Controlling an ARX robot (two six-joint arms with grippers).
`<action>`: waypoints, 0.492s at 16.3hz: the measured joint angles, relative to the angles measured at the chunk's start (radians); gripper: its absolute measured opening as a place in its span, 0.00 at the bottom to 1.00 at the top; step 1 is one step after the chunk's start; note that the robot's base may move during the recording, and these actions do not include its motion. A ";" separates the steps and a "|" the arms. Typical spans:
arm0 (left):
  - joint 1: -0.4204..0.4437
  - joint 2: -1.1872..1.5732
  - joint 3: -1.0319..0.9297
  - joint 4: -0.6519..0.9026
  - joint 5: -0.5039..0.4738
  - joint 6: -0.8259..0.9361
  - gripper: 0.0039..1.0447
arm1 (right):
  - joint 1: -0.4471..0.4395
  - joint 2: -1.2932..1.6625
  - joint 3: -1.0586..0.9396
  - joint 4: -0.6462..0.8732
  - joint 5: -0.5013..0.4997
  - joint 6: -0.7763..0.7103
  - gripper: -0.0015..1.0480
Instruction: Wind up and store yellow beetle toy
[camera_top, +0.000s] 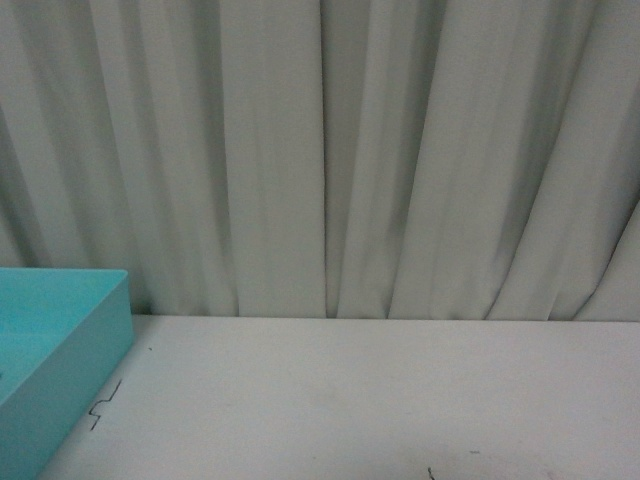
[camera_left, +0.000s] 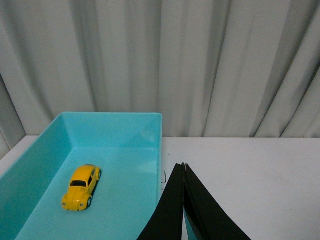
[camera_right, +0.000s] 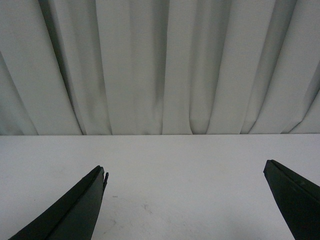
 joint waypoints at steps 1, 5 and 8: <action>0.000 -0.026 0.000 -0.022 0.000 0.000 0.01 | 0.000 0.000 0.000 0.000 0.000 0.000 0.94; 0.000 -0.124 0.000 -0.118 0.000 0.000 0.01 | 0.000 0.000 0.000 0.000 0.000 0.000 0.94; 0.000 -0.174 0.000 -0.169 0.000 0.000 0.01 | 0.000 0.000 0.000 0.000 0.000 0.000 0.94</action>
